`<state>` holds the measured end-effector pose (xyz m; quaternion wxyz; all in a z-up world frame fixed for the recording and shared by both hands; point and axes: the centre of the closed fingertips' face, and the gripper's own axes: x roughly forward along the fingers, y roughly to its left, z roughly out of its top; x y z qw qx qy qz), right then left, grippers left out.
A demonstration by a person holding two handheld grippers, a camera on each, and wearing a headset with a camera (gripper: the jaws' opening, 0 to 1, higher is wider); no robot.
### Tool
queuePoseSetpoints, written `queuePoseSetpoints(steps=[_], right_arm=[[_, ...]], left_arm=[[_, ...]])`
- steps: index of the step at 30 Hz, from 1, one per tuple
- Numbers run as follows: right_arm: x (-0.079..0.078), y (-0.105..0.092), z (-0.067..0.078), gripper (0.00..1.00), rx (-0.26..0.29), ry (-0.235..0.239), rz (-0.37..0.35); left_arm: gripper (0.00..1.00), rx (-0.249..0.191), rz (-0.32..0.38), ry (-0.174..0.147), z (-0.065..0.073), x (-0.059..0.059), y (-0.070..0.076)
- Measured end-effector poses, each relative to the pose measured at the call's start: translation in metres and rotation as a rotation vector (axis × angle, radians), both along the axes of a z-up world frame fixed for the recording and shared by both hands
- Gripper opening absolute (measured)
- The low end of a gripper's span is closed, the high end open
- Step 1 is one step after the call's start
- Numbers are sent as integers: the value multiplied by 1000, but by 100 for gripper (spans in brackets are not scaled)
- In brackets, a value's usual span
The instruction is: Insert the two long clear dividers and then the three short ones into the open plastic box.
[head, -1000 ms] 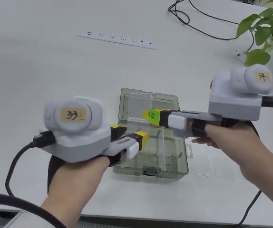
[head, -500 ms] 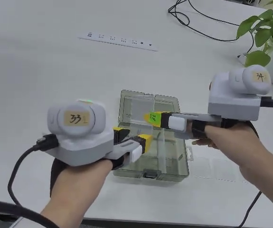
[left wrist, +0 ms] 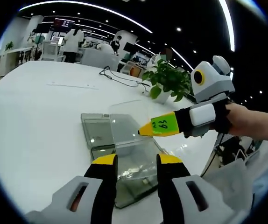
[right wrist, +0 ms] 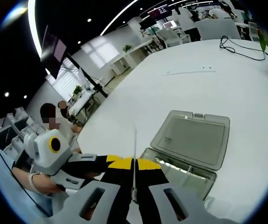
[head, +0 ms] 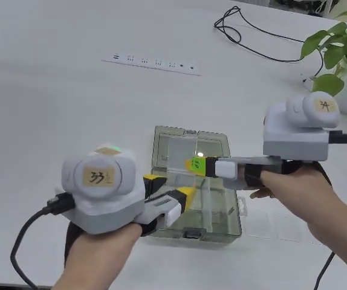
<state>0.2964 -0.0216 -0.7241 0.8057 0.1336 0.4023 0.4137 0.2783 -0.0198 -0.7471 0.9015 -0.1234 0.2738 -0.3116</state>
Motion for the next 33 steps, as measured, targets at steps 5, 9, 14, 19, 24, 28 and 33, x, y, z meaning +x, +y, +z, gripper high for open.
queuePoseSetpoints(steps=[5,9,14,19,24,28,33], right_arm=[[-1,-3,0,1,-15,3,-30],[2,-6,0,1,-7,35,-80],[2,-9,-6,2,-42,79,-116],[6,-12,-10,2,-68,117,-142],[3,-12,-18,2,-103,178,-156],[-1,-12,-23,2,-128,236,-173],[0,-18,-35,2,-171,347,-232]], left_arm=[[46,12,-68,-33,-1,-1,0],[56,30,-132,-88,0,-3,4],[73,102,-230,-138,-6,-4,13],[97,161,-321,-243,-4,-4,19],[100,230,-452,-298,-11,-10,18],[100,239,-480,-304,-15,-10,19],[100,208,-475,-296,-18,-9,22]])
